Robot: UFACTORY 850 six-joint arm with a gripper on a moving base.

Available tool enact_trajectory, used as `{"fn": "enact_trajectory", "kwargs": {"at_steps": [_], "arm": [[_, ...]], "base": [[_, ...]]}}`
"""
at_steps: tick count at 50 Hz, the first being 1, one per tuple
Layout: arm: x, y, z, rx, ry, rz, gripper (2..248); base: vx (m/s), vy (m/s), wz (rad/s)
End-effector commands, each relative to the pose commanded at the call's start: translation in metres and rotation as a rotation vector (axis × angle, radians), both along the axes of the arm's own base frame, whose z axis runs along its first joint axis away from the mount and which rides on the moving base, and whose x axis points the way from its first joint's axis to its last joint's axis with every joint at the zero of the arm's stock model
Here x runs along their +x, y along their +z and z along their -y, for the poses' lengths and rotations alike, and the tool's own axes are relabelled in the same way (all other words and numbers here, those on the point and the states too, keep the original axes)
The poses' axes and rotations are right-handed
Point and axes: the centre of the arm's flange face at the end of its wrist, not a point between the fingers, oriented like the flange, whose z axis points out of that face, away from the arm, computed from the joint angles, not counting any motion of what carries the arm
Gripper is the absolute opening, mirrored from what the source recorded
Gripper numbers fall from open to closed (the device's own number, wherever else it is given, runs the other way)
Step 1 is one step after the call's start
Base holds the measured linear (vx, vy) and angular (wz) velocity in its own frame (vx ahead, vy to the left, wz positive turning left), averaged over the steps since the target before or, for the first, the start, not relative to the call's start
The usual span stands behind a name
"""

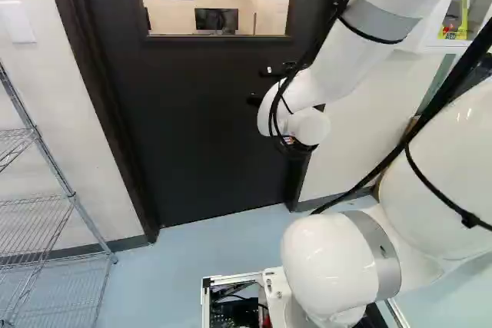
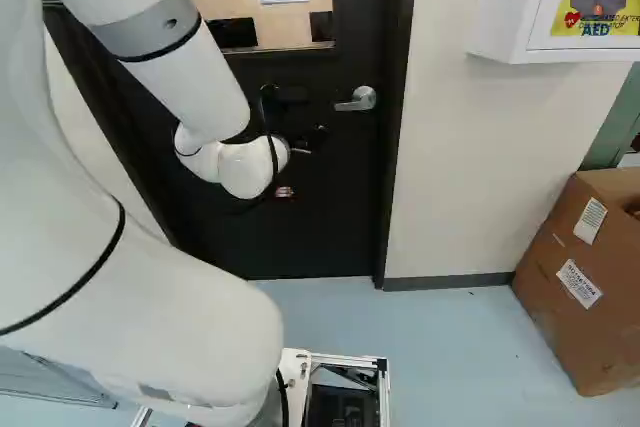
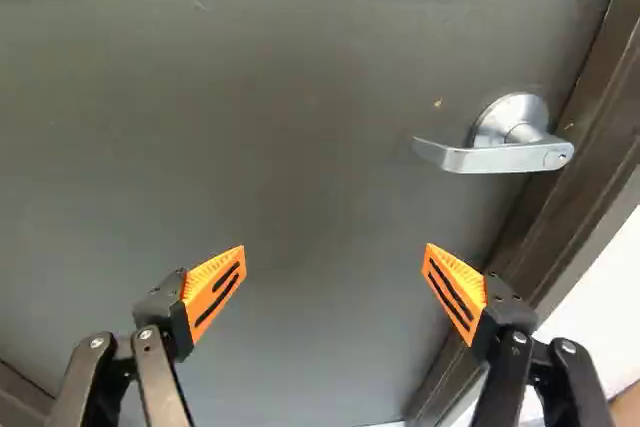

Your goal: Open the door and move inside

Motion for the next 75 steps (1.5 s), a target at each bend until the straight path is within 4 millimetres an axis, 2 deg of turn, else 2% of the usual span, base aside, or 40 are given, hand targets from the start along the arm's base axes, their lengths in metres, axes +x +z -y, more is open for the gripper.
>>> {"fn": "enact_trajectory", "kwargs": {"at_steps": [45, 75], "arm": [[0.034, 0.046, 0.017, -0.002, -0.044, 0.093, 247], [0.078, 0.066, 0.032, 0.000, -0.072, 0.006, 247]], "base": [[0.000, 0.000, 0.000], [0.000, 0.000, 0.000]]}}
